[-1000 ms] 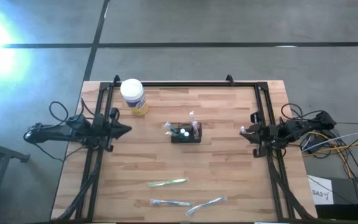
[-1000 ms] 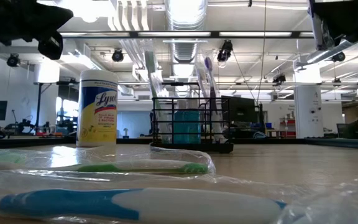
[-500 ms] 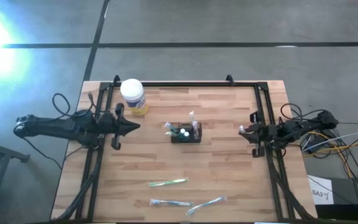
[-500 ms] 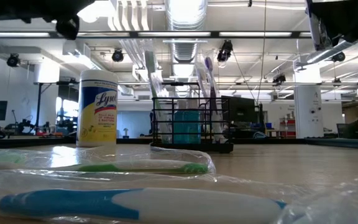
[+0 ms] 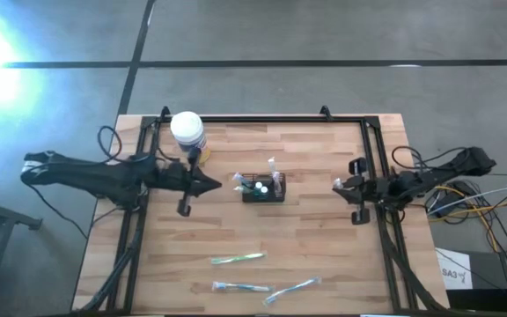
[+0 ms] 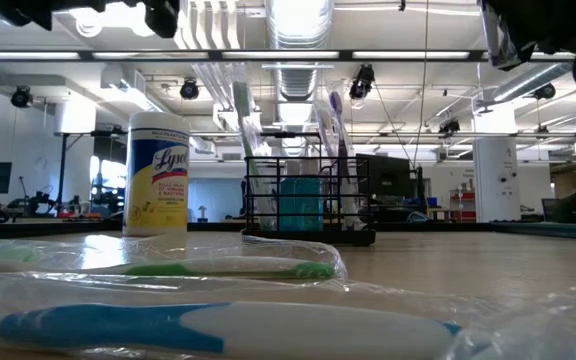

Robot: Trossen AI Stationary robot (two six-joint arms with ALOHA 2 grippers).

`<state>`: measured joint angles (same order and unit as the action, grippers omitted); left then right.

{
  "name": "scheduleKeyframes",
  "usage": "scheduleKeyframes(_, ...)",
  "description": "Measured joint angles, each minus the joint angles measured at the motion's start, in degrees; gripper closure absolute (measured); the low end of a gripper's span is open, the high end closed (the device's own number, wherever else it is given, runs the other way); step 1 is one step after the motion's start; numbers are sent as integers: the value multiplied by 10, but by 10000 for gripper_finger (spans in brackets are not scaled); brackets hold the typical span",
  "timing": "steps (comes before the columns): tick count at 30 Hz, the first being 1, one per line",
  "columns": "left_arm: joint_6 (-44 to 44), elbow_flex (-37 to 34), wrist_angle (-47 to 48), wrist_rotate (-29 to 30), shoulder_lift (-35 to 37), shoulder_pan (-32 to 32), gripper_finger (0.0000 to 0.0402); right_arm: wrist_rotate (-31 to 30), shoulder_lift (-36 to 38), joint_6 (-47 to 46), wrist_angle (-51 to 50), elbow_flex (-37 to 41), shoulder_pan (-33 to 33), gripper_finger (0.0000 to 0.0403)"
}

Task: Pick & Place toothbrushing station
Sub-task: Put the purple toothbrush into the black wire organizer

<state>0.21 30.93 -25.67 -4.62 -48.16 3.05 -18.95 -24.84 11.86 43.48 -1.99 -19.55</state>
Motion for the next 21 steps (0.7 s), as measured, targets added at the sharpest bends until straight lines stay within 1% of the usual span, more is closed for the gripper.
scheduleKeyframes(7,13,66,-2,0,-105,0,382,10,-123,-11,9,-66,0,380)
scheduleKeyframes(12,15,122,-4,0,-168,0,372,10,-236,-5,101,-100,0,380)
scheduleKeyframes(16,30,159,-2,-5,-213,0,347,10,-304,-5,126,-137,1,380)
scheduleKeyframes(21,47,186,-7,-10,-259,1,300,10,-378,-4,123,-191,1,380)
